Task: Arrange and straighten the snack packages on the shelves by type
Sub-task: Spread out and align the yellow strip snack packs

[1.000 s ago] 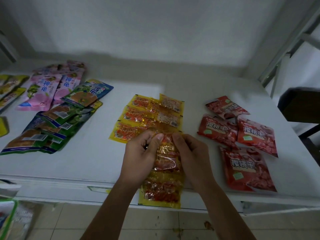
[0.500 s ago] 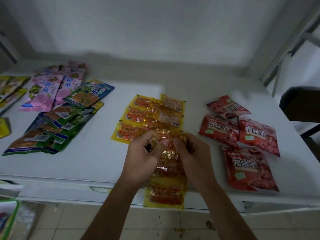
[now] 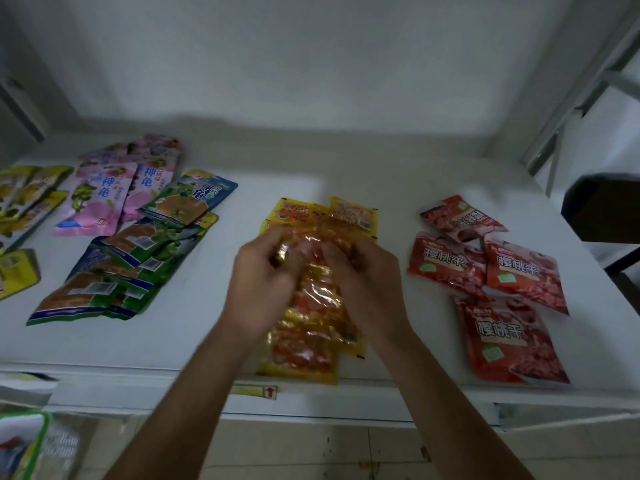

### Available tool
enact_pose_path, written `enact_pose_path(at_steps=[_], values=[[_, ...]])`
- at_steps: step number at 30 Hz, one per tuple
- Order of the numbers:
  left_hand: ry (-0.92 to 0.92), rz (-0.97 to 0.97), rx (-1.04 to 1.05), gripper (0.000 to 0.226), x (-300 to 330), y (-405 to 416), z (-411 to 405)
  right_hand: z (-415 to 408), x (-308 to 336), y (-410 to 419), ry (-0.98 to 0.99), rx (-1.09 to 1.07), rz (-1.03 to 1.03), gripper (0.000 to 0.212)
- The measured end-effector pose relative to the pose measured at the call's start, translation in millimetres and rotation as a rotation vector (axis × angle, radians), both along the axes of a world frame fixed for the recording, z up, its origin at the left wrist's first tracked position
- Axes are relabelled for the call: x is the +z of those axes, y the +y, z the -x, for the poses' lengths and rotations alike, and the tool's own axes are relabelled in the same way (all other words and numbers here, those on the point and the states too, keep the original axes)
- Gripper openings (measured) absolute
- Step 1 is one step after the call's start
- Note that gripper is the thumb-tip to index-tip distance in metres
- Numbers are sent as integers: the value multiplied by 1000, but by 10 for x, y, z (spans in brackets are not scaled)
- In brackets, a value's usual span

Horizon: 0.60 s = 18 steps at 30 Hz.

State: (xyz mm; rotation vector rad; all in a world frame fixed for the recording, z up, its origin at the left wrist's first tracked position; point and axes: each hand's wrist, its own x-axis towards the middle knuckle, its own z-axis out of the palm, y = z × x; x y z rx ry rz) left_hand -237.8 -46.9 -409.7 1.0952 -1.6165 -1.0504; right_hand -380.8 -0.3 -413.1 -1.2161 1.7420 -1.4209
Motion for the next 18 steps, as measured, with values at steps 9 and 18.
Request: enact_pose_path(at_steps=[9,18], values=[[-488,-124,96,11,6,-590,-637,336,54,343,272,-97,-483,23],[-839,313,99,35,-258,235,-242,86,-2,510,551,-2,-677,72]])
